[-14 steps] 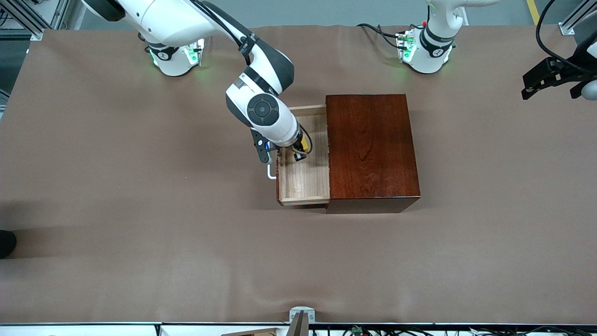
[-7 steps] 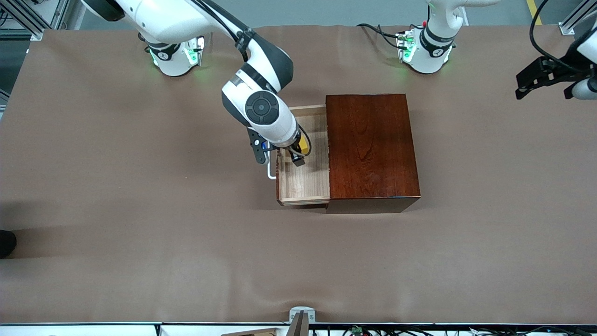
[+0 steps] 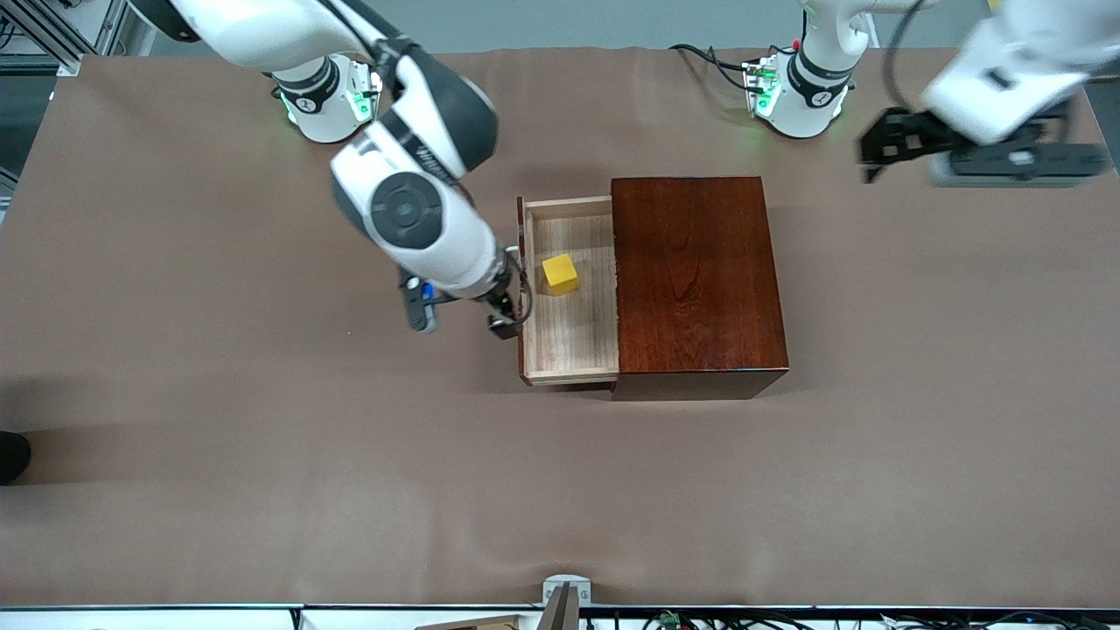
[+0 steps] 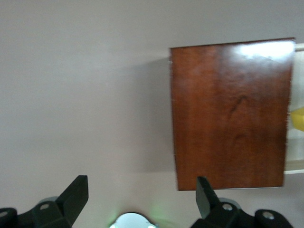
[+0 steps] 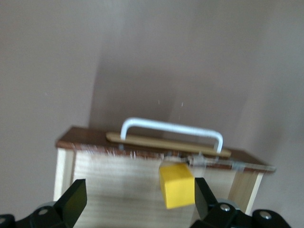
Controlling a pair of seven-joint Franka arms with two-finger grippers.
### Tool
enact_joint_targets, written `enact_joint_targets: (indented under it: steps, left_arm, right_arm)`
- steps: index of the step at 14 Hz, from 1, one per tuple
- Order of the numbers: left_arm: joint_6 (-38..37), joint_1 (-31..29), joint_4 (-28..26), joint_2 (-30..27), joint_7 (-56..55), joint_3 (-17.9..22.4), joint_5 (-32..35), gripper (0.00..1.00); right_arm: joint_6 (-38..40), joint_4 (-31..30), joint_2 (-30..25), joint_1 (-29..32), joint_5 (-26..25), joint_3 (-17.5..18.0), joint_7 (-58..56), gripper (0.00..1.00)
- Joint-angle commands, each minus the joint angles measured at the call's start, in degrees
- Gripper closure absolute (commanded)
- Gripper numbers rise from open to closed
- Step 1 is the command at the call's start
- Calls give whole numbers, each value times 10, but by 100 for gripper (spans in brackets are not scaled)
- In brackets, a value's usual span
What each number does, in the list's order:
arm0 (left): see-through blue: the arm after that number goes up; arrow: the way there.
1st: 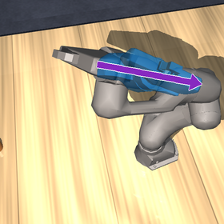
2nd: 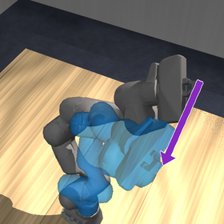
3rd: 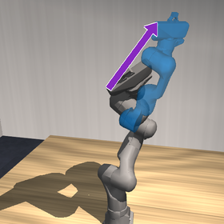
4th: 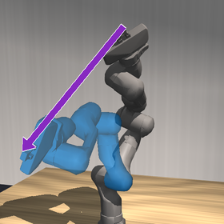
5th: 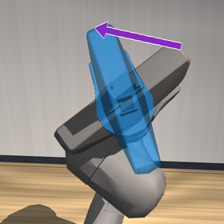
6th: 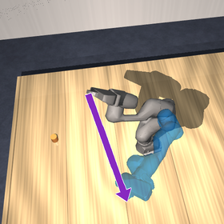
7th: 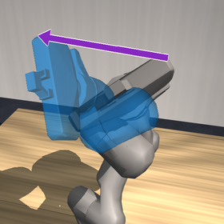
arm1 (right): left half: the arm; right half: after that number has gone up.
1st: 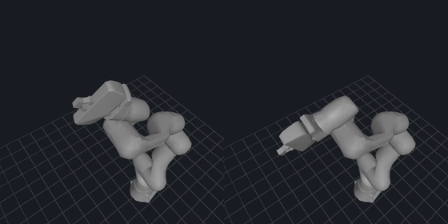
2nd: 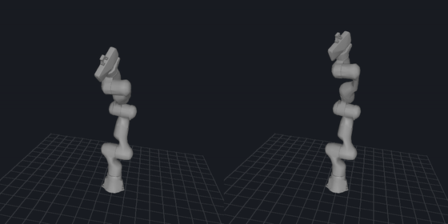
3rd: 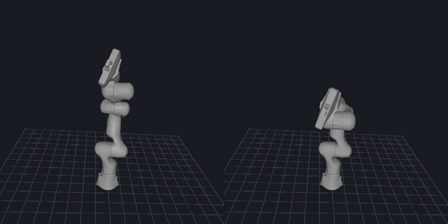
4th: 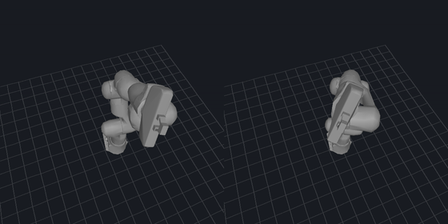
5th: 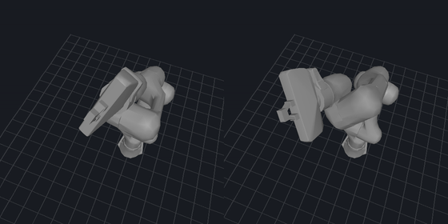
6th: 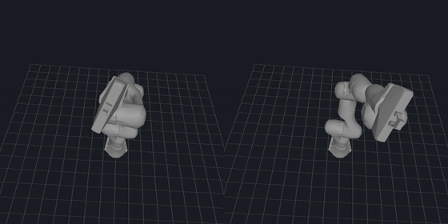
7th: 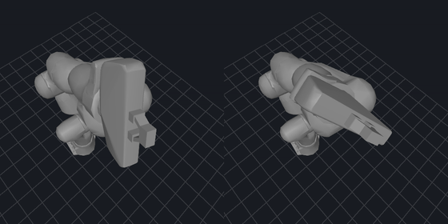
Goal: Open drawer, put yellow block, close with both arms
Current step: 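Withdraw the right gripper while the left gripper reaches the drawer handle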
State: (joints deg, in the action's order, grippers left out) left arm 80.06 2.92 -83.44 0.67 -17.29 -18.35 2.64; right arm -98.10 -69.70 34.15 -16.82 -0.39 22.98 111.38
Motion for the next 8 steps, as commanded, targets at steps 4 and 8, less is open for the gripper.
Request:
enact_joint_targets:
  steps: [4, 8]
  left_arm:
    - [75, 78, 39, 105, -240, -90, -2, 0]
    - [126, 225, 127, 240, -483, -81, 61, 0]
  right_arm:
    - [58, 1, -43, 77, -8, 10, -139, 0]
    - [101, 1, -67, 115, -10, 6, -300, 0]
